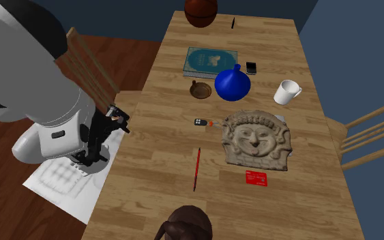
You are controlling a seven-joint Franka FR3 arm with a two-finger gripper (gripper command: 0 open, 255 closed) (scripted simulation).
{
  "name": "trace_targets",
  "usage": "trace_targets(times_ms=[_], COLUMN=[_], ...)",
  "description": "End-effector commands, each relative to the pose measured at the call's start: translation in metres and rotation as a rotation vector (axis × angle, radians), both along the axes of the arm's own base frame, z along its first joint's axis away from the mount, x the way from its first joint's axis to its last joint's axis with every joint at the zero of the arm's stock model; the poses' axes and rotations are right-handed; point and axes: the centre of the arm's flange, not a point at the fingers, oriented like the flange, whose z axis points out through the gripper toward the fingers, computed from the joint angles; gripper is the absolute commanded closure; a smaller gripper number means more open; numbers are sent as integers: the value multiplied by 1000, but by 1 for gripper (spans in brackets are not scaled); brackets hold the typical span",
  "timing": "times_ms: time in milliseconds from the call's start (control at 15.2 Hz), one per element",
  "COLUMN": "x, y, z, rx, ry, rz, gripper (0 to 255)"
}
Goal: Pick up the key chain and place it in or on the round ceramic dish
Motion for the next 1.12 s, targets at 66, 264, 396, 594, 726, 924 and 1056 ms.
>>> trace_targets(times_ms=[66,264,396,594,726,924,1056], x=[7,26,38,56,68,86,97], y=[10,42,63,95,116,147,168], z=[-6,-25,-37,-57,-70,-90,-104], rx=[-3,-13,-20,-30,-37,-46,-53], ry=[3,13,19,29,35,44,51], rz=[4,17,25,37,46,58,67], gripper=[0,0,0,0,0,0,0])
